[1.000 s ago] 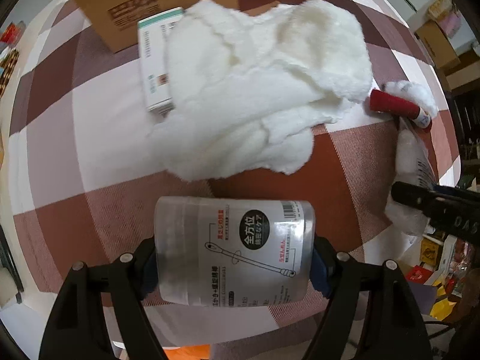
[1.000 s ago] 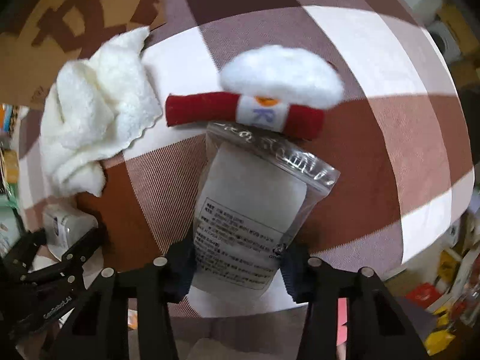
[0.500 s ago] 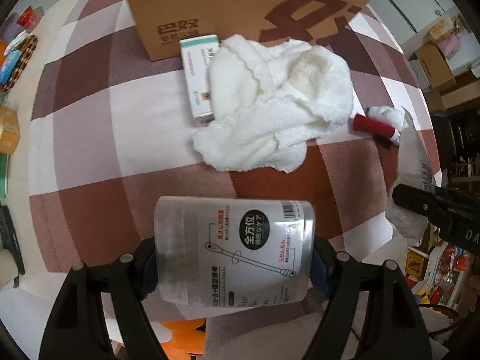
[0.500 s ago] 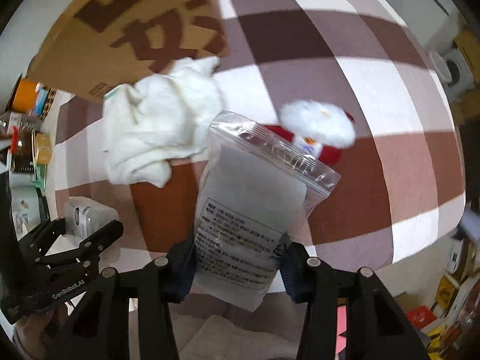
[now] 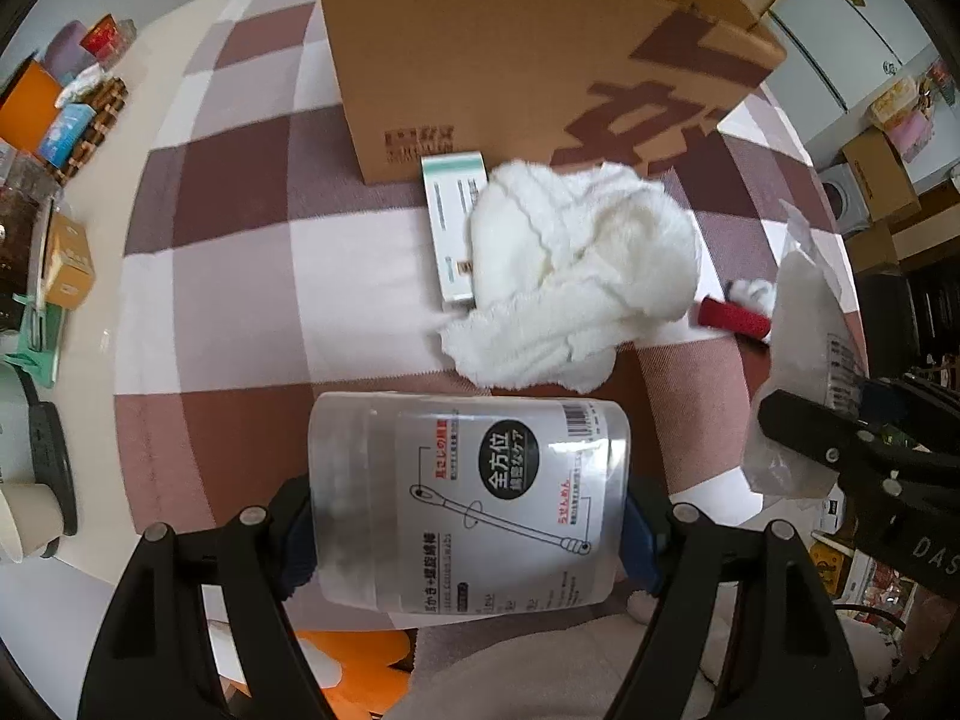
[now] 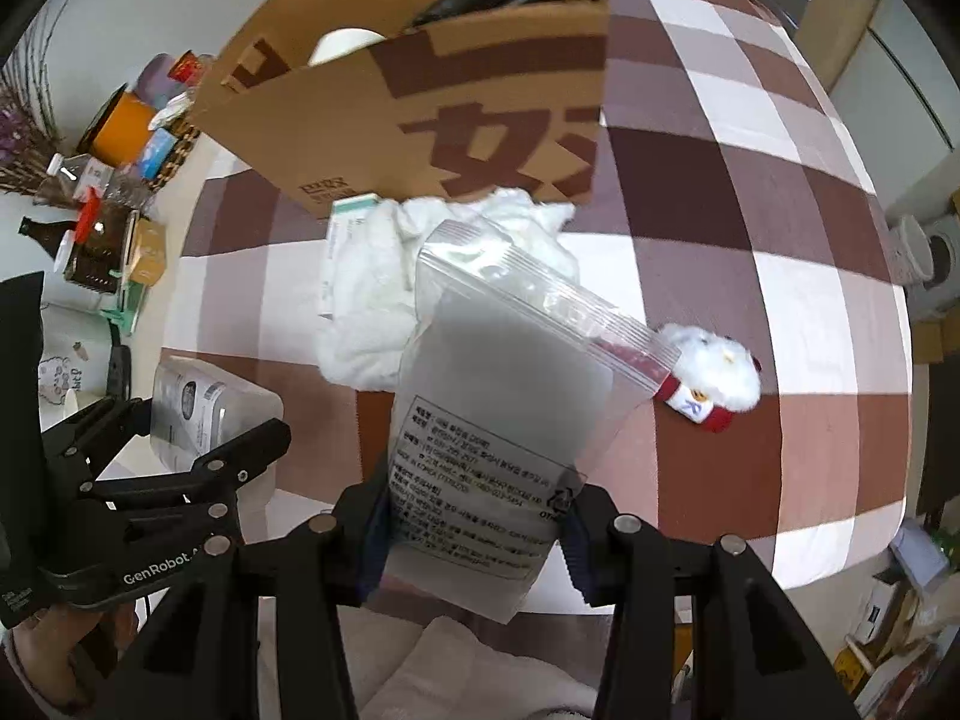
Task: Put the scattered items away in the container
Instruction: 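Lift swab tub with left tool while right tool carries bag toward cardboard box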
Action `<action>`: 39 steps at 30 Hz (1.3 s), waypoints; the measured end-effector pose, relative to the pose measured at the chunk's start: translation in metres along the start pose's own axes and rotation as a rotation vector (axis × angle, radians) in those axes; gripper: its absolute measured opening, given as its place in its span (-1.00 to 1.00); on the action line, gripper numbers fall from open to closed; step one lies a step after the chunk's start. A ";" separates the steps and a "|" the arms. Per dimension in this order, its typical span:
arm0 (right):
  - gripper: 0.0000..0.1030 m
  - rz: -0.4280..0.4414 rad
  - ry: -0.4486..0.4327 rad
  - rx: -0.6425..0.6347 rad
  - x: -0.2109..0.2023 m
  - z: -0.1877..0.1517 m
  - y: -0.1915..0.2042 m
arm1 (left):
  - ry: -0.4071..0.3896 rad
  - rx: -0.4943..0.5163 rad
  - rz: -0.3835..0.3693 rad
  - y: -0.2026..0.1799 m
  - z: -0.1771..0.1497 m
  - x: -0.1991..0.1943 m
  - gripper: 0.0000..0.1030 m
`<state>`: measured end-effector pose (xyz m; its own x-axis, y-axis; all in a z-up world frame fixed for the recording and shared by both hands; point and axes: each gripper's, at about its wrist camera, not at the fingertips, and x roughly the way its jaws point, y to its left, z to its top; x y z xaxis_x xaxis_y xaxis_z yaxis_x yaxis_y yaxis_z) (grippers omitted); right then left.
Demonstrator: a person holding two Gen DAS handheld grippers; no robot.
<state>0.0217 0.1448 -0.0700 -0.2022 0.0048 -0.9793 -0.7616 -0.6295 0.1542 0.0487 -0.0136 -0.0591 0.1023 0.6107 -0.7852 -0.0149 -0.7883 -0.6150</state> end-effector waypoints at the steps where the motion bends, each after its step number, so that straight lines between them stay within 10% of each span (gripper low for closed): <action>1: -0.08 0.003 -0.005 -0.003 0.000 0.001 0.002 | -0.010 0.000 0.005 -0.001 0.001 -0.002 0.54; 39: -0.07 0.037 -0.203 0.080 -0.070 0.068 0.023 | -0.241 -0.027 -0.045 0.008 0.063 -0.091 0.54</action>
<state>-0.0233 0.1824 0.0111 -0.3446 0.1439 -0.9277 -0.7959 -0.5688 0.2074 -0.0238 -0.0709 0.0026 -0.1379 0.6425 -0.7538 0.0115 -0.7600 -0.6499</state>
